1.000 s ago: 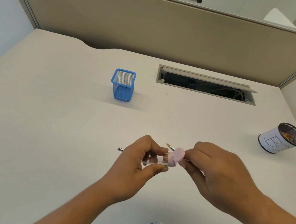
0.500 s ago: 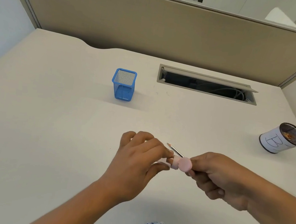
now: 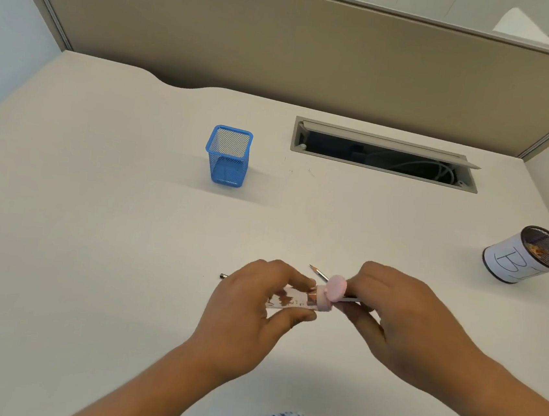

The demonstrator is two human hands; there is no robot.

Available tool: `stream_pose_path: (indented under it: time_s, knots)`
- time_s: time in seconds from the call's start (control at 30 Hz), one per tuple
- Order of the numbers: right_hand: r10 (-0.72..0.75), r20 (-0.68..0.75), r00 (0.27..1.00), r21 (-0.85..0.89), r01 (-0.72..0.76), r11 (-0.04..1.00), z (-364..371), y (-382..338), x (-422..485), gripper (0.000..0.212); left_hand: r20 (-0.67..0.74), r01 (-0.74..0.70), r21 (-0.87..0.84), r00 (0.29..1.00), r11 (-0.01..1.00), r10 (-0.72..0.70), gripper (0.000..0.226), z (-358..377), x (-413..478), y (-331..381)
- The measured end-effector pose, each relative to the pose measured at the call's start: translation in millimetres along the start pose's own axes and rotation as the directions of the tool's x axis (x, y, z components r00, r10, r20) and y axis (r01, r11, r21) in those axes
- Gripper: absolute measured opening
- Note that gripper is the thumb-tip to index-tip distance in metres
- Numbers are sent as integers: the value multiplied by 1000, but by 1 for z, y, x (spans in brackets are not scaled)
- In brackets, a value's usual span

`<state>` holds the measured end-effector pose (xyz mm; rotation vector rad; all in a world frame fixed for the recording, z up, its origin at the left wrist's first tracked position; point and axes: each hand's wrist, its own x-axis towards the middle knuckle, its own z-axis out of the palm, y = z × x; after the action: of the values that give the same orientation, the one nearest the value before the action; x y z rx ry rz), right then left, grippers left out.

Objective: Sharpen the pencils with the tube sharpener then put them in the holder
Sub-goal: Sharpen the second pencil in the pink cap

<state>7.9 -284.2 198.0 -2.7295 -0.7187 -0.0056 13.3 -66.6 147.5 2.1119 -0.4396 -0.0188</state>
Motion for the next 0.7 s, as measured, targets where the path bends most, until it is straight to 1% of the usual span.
stream_pose_path:
  time_s: [0.03, 0.1, 0.17, 0.23, 0.37, 0.47, 0.53, 0.6, 0.63, 0.67, 0.7]
  knots:
    - [-66, -18, 998, -59, 64, 996, 2, 3, -1, 27, 20, 25, -56, 1000, 998, -24, 25, -1, 1, 1]
    - [-145, -42, 989, -132, 138, 982, 4, 7, -3, 27, 71, 61, -132, 996, 989, -52, 26, -4, 3, 3]
    - [-140, -52, 989, -116, 133, 984, 4, 6, -3, 25, 109, 86, -182, 992, 980, -67, 29, -7, 4, 4]
    - [-138, -76, 988, -100, 130, 986, 3, 6, -4, 23, 132, 107, -197, 988, 975, -81, 32, -9, 4, 5]
    - [-218, -98, 971, -224, 192, 955, -2, 10, -4, 27, 173, 118, -217, 982, 969, -81, 31, -11, 5, 6]
    - [-260, -123, 958, -260, 221, 940, -2, 7, -5, 20, 171, 97, -222, 983, 970, -60, 30, -14, 4, 7]
    - [-260, -122, 958, -247, 224, 943, 1, 3, -5, 20, 166, 75, -214, 985, 974, -39, 30, -14, 5, 8]
    - [-207, -110, 972, -166, 188, 968, 2, 0, -5, 26, 131, 28, -214, 991, 977, 0, 31, -14, 5, 7]
    - [-146, -91, 985, -87, 139, 987, 2, -4, -6, 31, 97, -10, -198, 995, 980, 30, 31, -12, 4, 6]
    - [-45, -62, 997, 16, 46, 999, 2, -9, -5, 36, 57, -57, -167, 996, 984, 68, 30, -11, 5, 4]
    - [93, -11, 996, 156, -90, 984, 3, -14, -3, 39, 18, -112, -123, 993, 986, 115, 29, -9, 5, 2]
